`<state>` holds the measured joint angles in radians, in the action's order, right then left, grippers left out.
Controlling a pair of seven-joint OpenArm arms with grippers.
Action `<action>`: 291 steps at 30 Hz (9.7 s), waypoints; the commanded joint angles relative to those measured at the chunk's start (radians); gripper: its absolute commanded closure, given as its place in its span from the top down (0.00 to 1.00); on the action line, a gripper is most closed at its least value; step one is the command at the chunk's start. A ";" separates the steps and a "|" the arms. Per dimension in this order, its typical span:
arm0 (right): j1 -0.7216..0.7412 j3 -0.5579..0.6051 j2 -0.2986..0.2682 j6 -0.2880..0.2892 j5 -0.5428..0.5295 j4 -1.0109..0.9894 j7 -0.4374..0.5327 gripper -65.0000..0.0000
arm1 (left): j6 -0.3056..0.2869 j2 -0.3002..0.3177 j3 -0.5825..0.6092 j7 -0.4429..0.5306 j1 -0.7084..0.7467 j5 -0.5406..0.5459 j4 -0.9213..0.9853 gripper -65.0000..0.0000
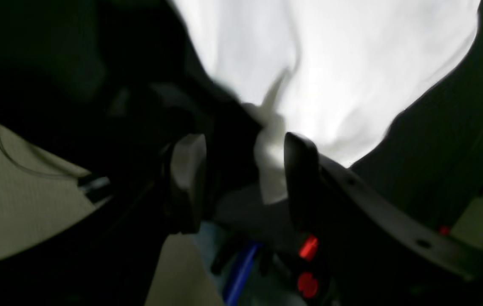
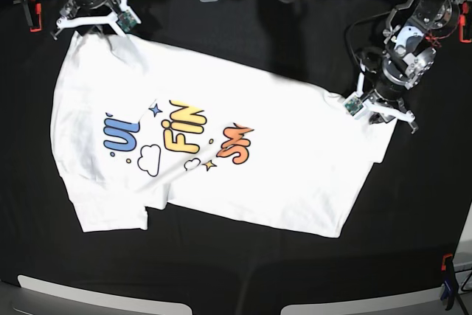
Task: Layout the t-shirt on the table in an organized manner, then fold the t-shirt properly
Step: 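Lift the shoulder edges with both grippers and pull the shirt flat, then release the shoulders and move both grippers to the shirt's side edges, then grasp the side edge near the hem with the right gripper, then grasp the opposite side edge with the left gripper, holding both edges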
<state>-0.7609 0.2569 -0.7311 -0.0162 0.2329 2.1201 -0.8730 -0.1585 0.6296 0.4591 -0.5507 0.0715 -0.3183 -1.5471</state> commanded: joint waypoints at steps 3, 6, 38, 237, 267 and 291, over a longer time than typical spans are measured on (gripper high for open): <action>0.001 -0.007 -0.011 0.001 0.079 -0.081 0.019 0.44 | 0.001 0.016 -0.006 -0.025 -0.005 -0.005 -0.004 0.23; 0.001 -0.007 -0.011 -0.042 0.216 -0.137 0.016 0.44 | 0.001 0.016 -0.006 -0.025 -0.005 -0.005 -0.004 0.23; -0.002 -0.007 -0.014 -0.058 0.321 -0.139 0.024 0.00 | 0.052 0.017 -0.006 -0.025 -0.006 -0.006 -0.004 0.04; 1.582 -0.100 0.299 0.405 -0.585 -1.777 0.197 0.42 | -0.527 -0.078 -0.550 -0.350 -0.607 1.229 0.986 0.00; 1.624 -0.100 0.451 0.533 -0.558 -1.721 0.098 0.00 | -0.527 -0.078 -0.550 -0.339 -0.607 1.228 0.986 0.00; 1.754 -0.100 0.379 0.565 -0.573 -1.679 0.090 0.00 | -0.523 -0.081 -0.550 -0.346 -0.747 1.198 0.951 0.00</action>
<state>0.9581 0.1608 -0.3443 0.5457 -0.3305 0.4259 -0.7879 -0.6781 0.5316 -0.0864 -0.9142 -0.6434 0.8597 -0.5785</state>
